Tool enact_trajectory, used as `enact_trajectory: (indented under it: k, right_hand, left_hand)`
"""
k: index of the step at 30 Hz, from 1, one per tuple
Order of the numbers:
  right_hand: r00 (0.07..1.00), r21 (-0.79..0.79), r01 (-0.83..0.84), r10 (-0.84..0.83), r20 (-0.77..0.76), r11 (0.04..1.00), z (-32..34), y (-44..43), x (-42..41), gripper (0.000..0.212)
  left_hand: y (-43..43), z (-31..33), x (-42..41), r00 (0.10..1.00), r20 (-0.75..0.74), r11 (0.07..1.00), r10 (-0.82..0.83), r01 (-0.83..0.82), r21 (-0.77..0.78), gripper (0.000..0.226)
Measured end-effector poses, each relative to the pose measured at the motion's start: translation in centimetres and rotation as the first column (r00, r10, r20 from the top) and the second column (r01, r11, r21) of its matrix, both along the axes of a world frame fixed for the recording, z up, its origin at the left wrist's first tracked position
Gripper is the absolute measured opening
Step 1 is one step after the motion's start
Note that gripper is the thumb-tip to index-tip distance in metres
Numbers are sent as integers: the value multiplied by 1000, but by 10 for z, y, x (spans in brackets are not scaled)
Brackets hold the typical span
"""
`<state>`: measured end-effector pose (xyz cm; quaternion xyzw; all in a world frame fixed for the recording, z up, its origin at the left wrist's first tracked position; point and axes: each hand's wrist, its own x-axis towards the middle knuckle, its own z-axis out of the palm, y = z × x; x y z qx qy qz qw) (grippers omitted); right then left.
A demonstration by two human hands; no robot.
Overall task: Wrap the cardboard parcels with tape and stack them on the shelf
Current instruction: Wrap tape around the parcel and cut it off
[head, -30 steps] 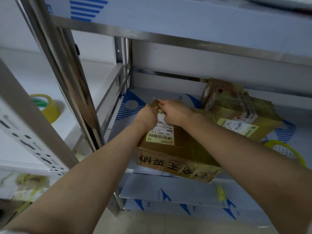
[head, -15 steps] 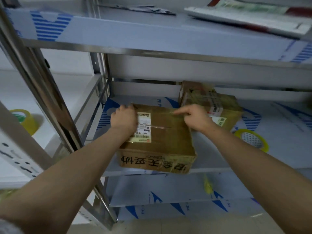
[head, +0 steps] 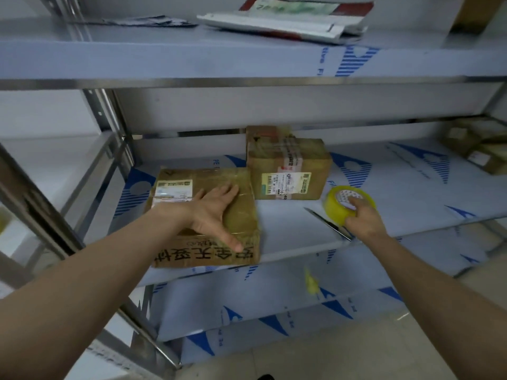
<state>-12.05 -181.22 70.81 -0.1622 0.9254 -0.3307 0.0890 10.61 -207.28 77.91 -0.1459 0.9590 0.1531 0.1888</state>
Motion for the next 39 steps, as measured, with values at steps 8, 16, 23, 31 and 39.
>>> enact_trajectory:
  k: [8, 16, 23, 31, 39]
  right_hand:
    - [952, 291, -97, 173, -252, 952, -19, 6, 6, 54]
    - [947, 648, -73, 257, -194, 758, -20, 9, -29, 53]
    - [904, 573, -19, 259, -340, 819, -3, 4, -29, 49]
    - [942, -171, -219, 162, -295, 961, 41, -13, 29, 35]
    - [965, -592, -178, 258, 53, 786, 54, -29, 111, 27]
  left_hand:
    - [1, -29, -2, 981, -195, 997, 17, -31, -69, 133]
    - [9, -30, 6, 967, -253, 993, 14, -43, -109, 121]
    - [8, -30, 9, 969, -245, 993, 24, -51, -106, 116]
    - [7, -25, 9, 972, -235, 977, 18, -67, -202, 116]
    - [17, 1, -1, 887, -411, 974, 210, -151, 170, 81]
